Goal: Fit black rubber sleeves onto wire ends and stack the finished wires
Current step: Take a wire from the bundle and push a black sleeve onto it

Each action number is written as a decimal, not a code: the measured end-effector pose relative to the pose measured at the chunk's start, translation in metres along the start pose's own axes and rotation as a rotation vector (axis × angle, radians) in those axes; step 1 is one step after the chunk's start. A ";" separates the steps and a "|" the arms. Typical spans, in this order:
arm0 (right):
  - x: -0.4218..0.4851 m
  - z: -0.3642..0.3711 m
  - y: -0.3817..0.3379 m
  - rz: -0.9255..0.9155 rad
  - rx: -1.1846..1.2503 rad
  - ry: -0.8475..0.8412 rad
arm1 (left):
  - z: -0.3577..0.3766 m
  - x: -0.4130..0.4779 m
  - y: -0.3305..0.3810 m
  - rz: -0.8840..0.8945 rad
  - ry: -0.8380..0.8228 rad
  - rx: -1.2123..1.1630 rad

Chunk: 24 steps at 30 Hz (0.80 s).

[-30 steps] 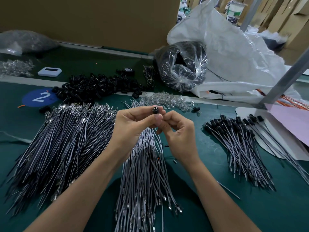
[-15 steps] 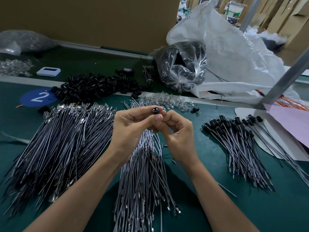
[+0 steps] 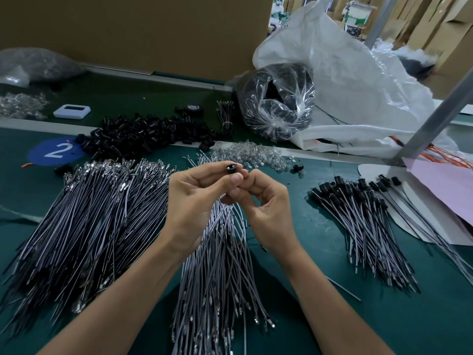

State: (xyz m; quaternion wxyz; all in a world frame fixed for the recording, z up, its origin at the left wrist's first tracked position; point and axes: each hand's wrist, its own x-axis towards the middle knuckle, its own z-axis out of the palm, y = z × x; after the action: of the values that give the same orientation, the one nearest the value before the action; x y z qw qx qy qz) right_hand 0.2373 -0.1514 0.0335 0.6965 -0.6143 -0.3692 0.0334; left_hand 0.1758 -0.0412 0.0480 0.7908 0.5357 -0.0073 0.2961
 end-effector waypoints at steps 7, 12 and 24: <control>-0.004 -0.001 0.000 0.019 -0.115 0.040 | -0.002 0.004 0.000 -0.053 -0.026 0.048; -0.004 -0.001 -0.004 0.019 -0.081 0.080 | -0.002 0.001 0.000 -0.045 -0.062 0.089; -0.001 0.000 -0.005 0.067 -0.069 0.094 | -0.004 0.003 0.003 -0.116 -0.044 0.027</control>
State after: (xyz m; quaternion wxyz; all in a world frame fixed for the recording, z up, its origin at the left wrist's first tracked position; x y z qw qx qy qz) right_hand 0.2347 -0.1531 0.0379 0.6901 -0.6507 -0.3163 0.0149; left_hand 0.1757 -0.0350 0.0501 0.7989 0.5523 0.0103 0.2380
